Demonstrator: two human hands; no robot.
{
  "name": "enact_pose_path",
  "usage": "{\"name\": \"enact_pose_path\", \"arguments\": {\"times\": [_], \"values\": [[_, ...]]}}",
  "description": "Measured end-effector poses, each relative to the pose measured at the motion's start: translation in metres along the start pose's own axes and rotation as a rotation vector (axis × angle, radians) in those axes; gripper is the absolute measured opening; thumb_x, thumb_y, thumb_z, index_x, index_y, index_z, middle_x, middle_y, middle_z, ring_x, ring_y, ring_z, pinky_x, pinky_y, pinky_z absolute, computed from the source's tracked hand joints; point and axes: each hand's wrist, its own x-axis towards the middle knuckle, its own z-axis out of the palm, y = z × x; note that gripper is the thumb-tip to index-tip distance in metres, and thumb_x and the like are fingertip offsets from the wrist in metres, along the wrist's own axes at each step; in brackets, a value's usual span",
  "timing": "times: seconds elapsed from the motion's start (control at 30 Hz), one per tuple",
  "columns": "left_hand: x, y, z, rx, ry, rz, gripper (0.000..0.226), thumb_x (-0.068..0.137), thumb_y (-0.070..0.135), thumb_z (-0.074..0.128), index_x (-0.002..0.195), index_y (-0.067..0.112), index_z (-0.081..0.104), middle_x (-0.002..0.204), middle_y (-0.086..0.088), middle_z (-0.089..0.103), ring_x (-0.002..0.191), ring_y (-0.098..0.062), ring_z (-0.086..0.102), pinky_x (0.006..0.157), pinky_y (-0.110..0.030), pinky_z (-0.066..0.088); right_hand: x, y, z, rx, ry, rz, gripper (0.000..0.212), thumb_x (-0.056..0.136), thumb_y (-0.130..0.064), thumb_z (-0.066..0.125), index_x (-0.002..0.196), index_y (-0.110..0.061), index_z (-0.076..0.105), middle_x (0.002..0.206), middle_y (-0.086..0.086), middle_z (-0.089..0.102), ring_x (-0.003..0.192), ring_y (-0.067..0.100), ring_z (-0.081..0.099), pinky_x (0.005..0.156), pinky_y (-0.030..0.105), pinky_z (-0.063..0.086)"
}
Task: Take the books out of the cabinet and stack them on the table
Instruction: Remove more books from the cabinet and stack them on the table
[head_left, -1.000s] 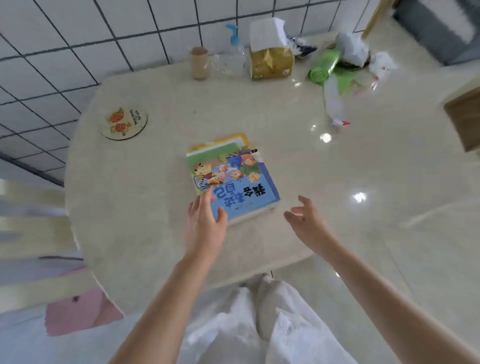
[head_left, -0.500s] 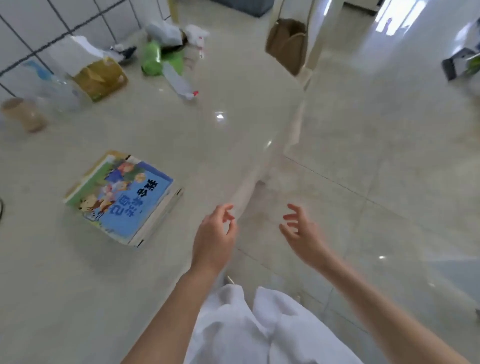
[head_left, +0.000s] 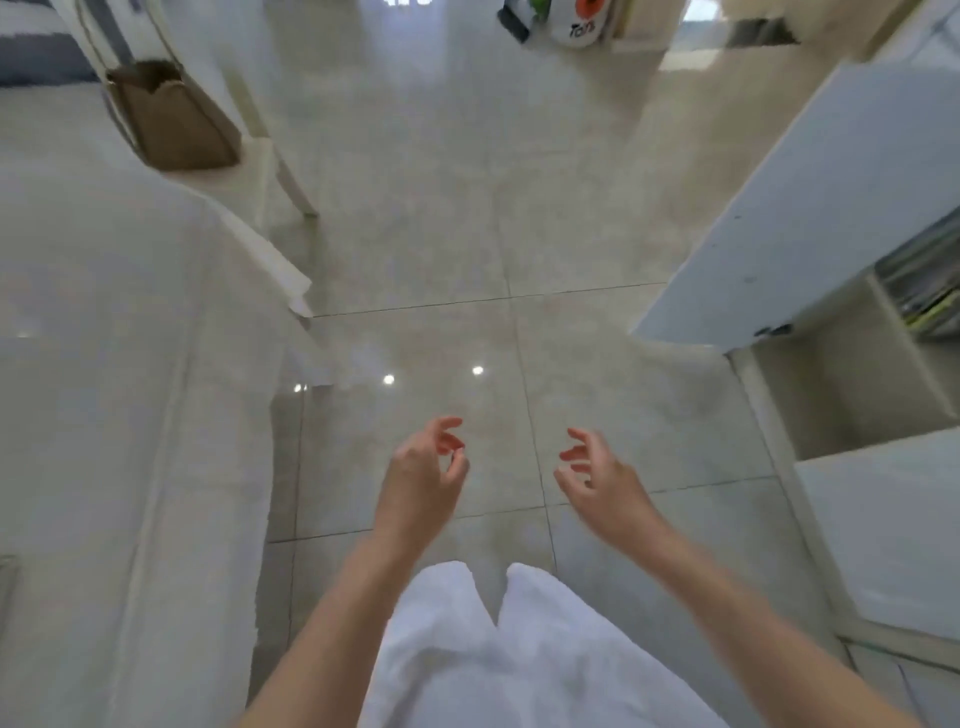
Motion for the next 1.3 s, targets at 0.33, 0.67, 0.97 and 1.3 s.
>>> {"name": "enact_pose_path", "arguments": {"times": [0.33, 0.67, 0.97, 1.3], "values": [[0.032, 0.137, 0.173, 0.041, -0.382, 0.165, 0.028, 0.089, 0.015, 0.061, 0.114, 0.026, 0.063, 0.083, 0.011, 0.066, 0.079, -0.005, 0.064, 0.078, -0.030, 0.055, -0.012, 0.131, -0.140, 0.225, 0.300, 0.250, 0.047, 0.094, -0.020, 0.054, 0.139, -0.015, 0.040, 0.120, 0.005, 0.057, 0.108, 0.021, 0.058, 0.093, 0.030, 0.044], [0.132, 0.246, 0.302, 0.064, -0.647, 0.311, 0.027, 0.086, 0.008, 0.059, 0.108, 0.021, 0.065, 0.080, 0.008, 0.066, 0.082, -0.013, 0.064, 0.082, -0.037, 0.055, 0.037, 0.203, -0.272, 0.372, 0.616, 0.453, 0.043, 0.094, -0.021, 0.055, 0.135, -0.016, 0.045, 0.117, 0.000, 0.060, 0.113, 0.019, 0.057, 0.091, 0.028, 0.044], [0.237, 0.354, 0.398, 0.231, -0.830, 0.534, 0.025, 0.088, 0.015, 0.056, 0.110, 0.024, 0.064, 0.088, 0.003, 0.069, 0.089, -0.015, 0.065, 0.080, -0.029, 0.052, 0.098, 0.231, -0.395, 0.318, 0.772, 0.524, 0.039, 0.093, -0.017, 0.057, 0.131, -0.009, 0.049, 0.117, 0.006, 0.062, 0.110, 0.020, 0.058, 0.092, 0.022, 0.039], [0.274, 0.461, 0.531, 0.304, -0.930, 0.582, 0.028, 0.087, 0.022, 0.054, 0.112, 0.029, 0.062, 0.094, 0.007, 0.067, 0.089, -0.012, 0.062, 0.076, -0.028, 0.052, 0.158, 0.309, -0.523, 0.475, 0.744, 0.621, 0.035, 0.092, -0.028, 0.057, 0.125, -0.019, 0.055, 0.114, -0.001, 0.062, 0.106, 0.018, 0.059, 0.095, 0.040, 0.050]]}}
